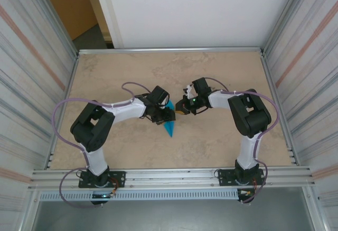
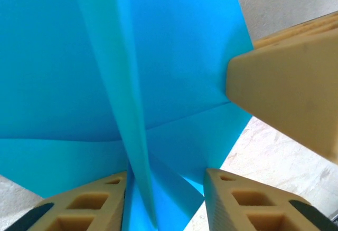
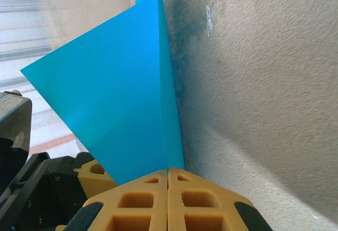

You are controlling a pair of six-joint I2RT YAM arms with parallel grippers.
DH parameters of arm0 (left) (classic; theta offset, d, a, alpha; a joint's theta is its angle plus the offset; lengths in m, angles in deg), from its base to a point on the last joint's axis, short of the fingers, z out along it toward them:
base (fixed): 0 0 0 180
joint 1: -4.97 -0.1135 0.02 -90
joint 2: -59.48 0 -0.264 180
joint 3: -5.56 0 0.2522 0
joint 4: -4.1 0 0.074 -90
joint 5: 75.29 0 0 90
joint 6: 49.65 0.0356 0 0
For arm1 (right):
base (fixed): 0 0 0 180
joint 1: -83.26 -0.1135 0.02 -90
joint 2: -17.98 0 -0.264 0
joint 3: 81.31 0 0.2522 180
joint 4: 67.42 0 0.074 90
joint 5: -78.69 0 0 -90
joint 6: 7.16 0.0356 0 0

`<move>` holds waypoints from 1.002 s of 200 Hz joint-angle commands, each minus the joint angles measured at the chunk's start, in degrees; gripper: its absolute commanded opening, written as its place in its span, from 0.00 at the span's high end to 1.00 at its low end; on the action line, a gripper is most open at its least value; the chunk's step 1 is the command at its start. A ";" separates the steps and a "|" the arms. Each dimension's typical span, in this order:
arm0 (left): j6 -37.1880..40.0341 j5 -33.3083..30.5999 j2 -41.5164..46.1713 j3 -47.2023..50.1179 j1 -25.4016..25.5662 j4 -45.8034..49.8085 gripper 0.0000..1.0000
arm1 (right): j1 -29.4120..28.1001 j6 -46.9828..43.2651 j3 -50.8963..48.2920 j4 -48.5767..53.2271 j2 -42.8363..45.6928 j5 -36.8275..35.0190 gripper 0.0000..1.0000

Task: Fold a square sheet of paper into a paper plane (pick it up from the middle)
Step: Turn over a paper plane at the center of the table.

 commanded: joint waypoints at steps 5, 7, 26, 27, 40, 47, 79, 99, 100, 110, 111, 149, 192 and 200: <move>0.17 -1.96 -0.23 -1.02 0.36 2.32 0.64 | 0.03 1.26 0.97 0.34 1.76 0.67 0.94; 0.20 -2.07 -0.16 -0.97 0.33 2.33 0.64 | 0.03 1.20 0.97 0.40 1.73 0.58 0.94; 0.39 -2.42 -0.05 -0.88 0.36 2.59 0.66 | 0.25 1.28 1.08 0.45 1.60 0.48 0.94; 0.39 -2.41 0.02 -0.87 0.36 2.64 0.66 | 0.27 1.27 1.07 0.45 1.58 0.47 0.94; 0.56 -2.50 0.02 -0.87 0.36 2.74 0.67 | 0.35 1.35 1.02 0.44 1.64 0.38 0.94; 0.65 -2.56 -0.01 -1.01 0.36 3.02 0.67 | 0.35 1.31 1.00 0.50 1.71 0.32 0.94; 0.83 -4.32 -0.51 -2.35 0.36 6.06 0.69 | 0.54 1.37 1.05 0.45 1.90 0.16 0.94; 0.40 -3.70 -1.45 -2.63 0.36 6.66 0.73 | 0.47 1.39 1.01 0.38 1.88 0.42 0.94; 0.39 -3.66 -1.51 -2.63 0.36 6.66 0.73 | 0.47 1.37 1.03 0.37 1.83 0.45 0.94; 0.17 -2.99 -2.12 -2.71 0.36 6.58 0.75 | 0.42 1.38 1.00 0.25 1.85 0.56 0.94; 0.15 -2.87 -2.20 -2.71 0.36 6.53 0.75 | 0.40 1.41 0.98 0.21 1.86 0.56 0.94; -0.39 -1.02 -3.91 -3.96 0.44 6.30 0.74 | 0.19 1.37 0.98 0.09 1.69 0.82 0.94; -0.93 -1.26 -4.04 -4.79 0.45 6.63 0.78 | 0.32 1.30 0.78 0.31 2.34 0.11 0.84; -0.85 -1.51 -4.01 -5.12 0.44 6.98 0.78 | 0.41 1.27 0.66 0.65 2.77 -0.52 0.79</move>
